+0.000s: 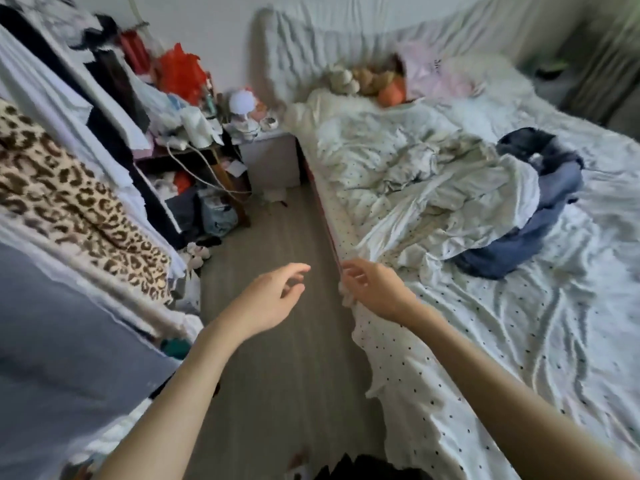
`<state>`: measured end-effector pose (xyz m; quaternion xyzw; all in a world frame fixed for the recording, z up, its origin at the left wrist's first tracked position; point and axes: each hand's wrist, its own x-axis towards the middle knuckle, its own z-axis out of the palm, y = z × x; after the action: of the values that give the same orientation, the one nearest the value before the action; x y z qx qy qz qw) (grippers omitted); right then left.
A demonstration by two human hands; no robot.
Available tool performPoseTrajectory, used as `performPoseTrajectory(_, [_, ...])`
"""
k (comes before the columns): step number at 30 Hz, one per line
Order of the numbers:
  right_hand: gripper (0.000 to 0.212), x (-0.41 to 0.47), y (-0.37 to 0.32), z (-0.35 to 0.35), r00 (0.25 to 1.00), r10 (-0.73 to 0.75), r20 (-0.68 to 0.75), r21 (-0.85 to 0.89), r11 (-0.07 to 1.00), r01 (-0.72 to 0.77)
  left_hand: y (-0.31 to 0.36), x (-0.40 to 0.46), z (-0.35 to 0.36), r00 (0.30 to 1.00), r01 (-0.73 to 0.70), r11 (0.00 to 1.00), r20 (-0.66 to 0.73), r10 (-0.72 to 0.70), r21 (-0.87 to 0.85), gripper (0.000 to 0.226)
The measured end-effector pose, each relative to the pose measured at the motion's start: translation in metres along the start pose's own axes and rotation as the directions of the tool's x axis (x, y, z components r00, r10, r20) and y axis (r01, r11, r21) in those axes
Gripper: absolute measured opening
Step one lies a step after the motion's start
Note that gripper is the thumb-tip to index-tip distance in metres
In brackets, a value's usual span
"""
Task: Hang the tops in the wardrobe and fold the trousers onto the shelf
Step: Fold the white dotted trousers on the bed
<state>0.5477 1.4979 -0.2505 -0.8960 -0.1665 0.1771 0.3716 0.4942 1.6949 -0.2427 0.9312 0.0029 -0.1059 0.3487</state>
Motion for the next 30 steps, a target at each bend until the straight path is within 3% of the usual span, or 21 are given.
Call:
performPoseTrajectory(4, [0.033,0.027,0.017,-0.031,0.975,0.156,-0.161,0.039,0.988,-0.152,0.013,0.097,-0.001,0.981,-0.141,0.99,0.133,0.14,0.0,0.039])
performPoseTrajectory(9, [0.031,0.084,0.067,-0.082,0.866,0.328,-0.377,0.095,0.944,-0.317,0.038,0.218,0.029,0.885,-0.32,0.947,0.355,0.3,-0.002,0.042])
performPoseTrajectory(19, [0.033,0.236,0.205,-0.165,0.69,0.569,-0.447,0.272,0.821,-0.502,0.064,0.461,0.077,0.838,-0.354,0.933,0.465,0.285,0.066,0.037])
performPoseTrajectory(22, [0.036,0.275,0.241,-0.193,0.604,0.633,-0.484,0.275,0.765,-0.582,0.08,0.524,0.093,0.823,-0.36,0.929,0.498,0.273,0.086,0.036])
performPoseTrajectory(25, [0.036,0.305,0.283,-0.218,0.462,0.695,-0.55,0.245,0.664,-0.707,0.093,0.578,0.113,0.805,-0.368,0.925,0.531,0.265,0.097,0.036])
performPoseTrajectory(27, [0.035,0.317,0.318,-0.231,0.347,0.7,-0.624,0.167,0.553,-0.816,0.099,0.61,0.134,0.759,-0.39,0.916,0.597,0.259,0.098,0.036])
performPoseTrajectory(30, [0.044,0.318,0.355,-0.243,0.251,0.654,-0.714,0.08,0.432,-0.898,0.107,0.634,0.155,0.671,-0.441,0.895,0.688,0.276,0.071,0.035])
